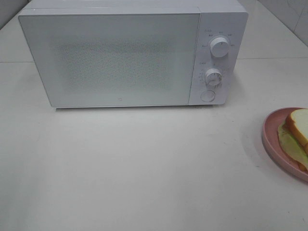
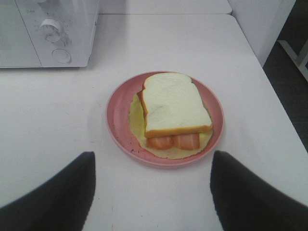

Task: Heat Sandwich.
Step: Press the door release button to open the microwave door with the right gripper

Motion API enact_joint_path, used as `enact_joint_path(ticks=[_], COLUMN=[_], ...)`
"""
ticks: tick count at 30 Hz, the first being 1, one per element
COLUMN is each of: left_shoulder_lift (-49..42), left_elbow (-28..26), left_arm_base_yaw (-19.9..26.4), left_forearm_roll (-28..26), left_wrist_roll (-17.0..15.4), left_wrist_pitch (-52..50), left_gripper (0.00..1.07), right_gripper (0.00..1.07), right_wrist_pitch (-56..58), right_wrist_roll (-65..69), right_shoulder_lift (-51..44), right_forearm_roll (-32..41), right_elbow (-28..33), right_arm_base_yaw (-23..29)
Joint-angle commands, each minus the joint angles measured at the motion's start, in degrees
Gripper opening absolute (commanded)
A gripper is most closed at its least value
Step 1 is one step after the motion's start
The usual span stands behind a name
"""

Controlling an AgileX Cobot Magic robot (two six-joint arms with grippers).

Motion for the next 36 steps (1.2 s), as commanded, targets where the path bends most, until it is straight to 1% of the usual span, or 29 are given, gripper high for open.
enact_joint_path(ticks=[1,24,28,31,36], left_shoulder_lift=[-1.66,-1.66,-1.66,-1.66,-1.66], left_elbow=[0.11,0.11,0.11,0.11,0.11], left_arm_base_yaw=[0.17,0.17,0.17,0.17,0.17], left_forearm_roll=[-0.11,-0.11,-0.11,-0.11,-0.11], left_wrist_roll=[0.06,0.06,0.06,0.06,0.06], left_wrist_pitch=[-0.11,-0.11,-0.11,-0.11,-0.11], left_gripper=[1.01,1.01,1.01,1.01,1.01], right_gripper=[0.67,0.67,0.67,0.67,0.67], right_wrist_pitch=[-0.4,-0.52,-0.86,-1.6,-3.55], right_wrist_roll=[-0.46,-0.69,-0.63,-0.63,-0.63], right_shoulder_lift=[-1.43,-1.26,-0.17,2.69,6.59], right_forearm_roll=[-0.17,-0.17,0.74,0.86,0.86], right_elbow=[0.23,0.23,-0.74,-2.35,-2.64], right_arm_base_yaw=[-0.46,-0.46,-0.46,-0.46,-0.46])
